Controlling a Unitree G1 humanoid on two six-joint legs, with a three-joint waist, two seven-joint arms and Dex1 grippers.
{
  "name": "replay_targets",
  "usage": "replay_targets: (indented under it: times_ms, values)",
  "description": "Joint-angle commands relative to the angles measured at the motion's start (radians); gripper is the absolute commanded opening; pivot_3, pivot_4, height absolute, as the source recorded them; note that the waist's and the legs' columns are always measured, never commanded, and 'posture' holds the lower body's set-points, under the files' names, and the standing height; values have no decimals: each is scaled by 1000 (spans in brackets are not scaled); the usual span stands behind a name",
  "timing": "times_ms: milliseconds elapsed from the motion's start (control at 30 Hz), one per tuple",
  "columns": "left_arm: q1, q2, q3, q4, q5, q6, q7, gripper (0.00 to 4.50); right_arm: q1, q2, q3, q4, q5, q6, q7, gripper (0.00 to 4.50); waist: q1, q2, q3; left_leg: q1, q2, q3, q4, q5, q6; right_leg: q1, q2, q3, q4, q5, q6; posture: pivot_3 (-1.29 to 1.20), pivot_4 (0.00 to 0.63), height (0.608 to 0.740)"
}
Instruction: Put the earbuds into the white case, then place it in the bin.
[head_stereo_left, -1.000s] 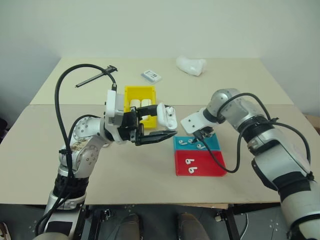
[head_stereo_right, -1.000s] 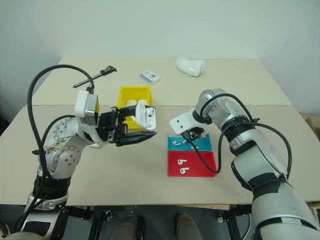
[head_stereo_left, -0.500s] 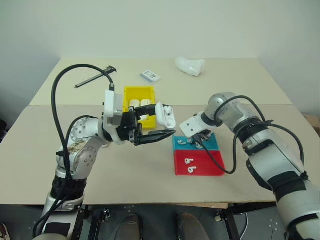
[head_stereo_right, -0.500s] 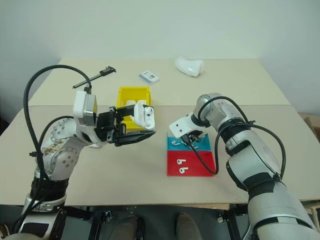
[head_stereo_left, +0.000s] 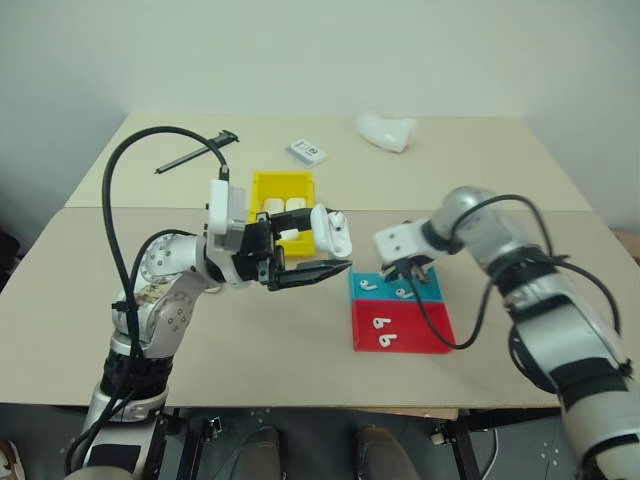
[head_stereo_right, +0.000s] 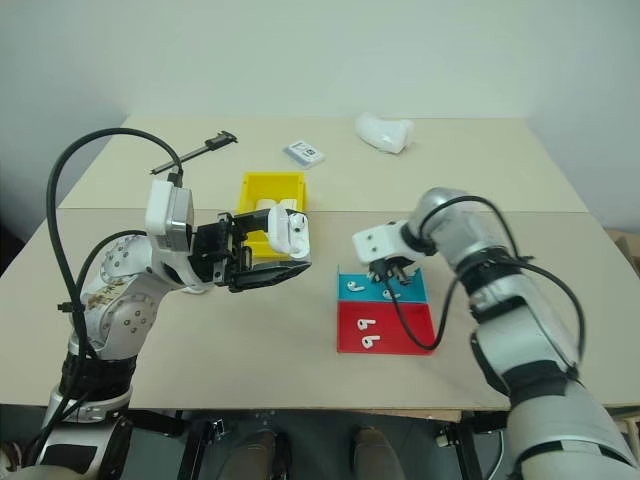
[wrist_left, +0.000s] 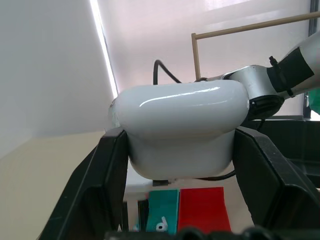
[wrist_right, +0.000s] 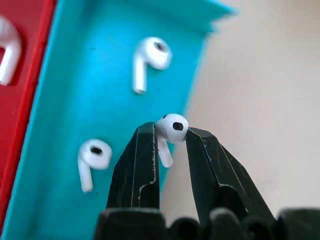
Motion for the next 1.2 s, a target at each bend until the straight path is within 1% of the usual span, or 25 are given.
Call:
replay_targets:
  times_ms: [33,67,167,267,367,467,600,733,900,1100,1167,1200]
  values:
    - [-39,-12,-2,13,-8,-25,-20,2808,93,-57,-243,-338,248,331,-11,613,-1,0,0,0,0,0,0,0,0,0,0,0,0,0,0,0,150,740]
    - [-45,-14,-4,22,-8,-26,-28,2808,142,-60,-327,-447,337,431,-37,613,-1,0,0,0,1,-1,0,0,0,0,0,0,-1,0,0,0,150,740]
    - [-62,-14,-4,50,-8,-24,-52,2808,235,-62,-519,-697,564,709,-113,613,-7,0,0,1,1,-2,0,0,0,1,0,0,-1,0,0,0,150,740]
    - [-84,-19,-12,85,0,-26,-73,2808,283,-37,-677,-895,815,973,-220,613,-8,0,0,1,0,-3,0,0,0,1,0,0,1,0,0,0,150,740]
    - [-100,-30,-21,103,4,-25,-82,2808,301,27,-780,-1040,1039,1142,-373,613,-11,0,0,3,0,-4,0,0,0,2,1,1,1,0,0,0,150,740]
    - [-111,-41,-29,108,7,-21,-84,2808,319,101,-804,-1162,1195,1231,-549,613,-12,0,0,3,0,-5,0,0,0,2,1,1,1,0,0,0,150,740]
    - [-122,-46,-32,115,7,-19,-89,2808,359,156,-763,-1247,1287,1244,-706,613,-10,0,0,0,0,-5,0,0,0,1,1,1,0,0,0,0,150,740]
    - [-131,-47,-30,127,8,-20,-95,2808,377,156,-713,-1255,1325,1225,-779,613,-10,0,0,0,0,-5,0,0,1,1,1,1,-2,0,1,0,150,740]
    - [-131,-47,-26,130,10,-25,-97,2808,398,124,-657,-1270,1345,1199,-795,613,-10,0,0,0,0,-6,0,0,1,1,1,0,-2,0,1,0,150,740]
    - [-121,-48,-25,114,12,-24,-90,2808,429,75,-612,-1286,1341,1157,-778,613,-10,0,0,-1,0,-6,0,0,1,1,1,0,-2,0,2,0,150,740]
    - [-119,-48,-25,111,12,-24,-88,2808,436,61,-591,-1286,1321,1141,-778,1338,-10,0,0,-1,0,-6,0,0,1,1,1,0,-2,0,2,0,150,740]
    - [-118,-48,-25,109,11,-23,-88,2808,439,54,-584,-1286,1317,1133,-777,1600,-11,0,0,-1,0,-6,0,0,1,1,1,0,-2,0,2,0,150,740]
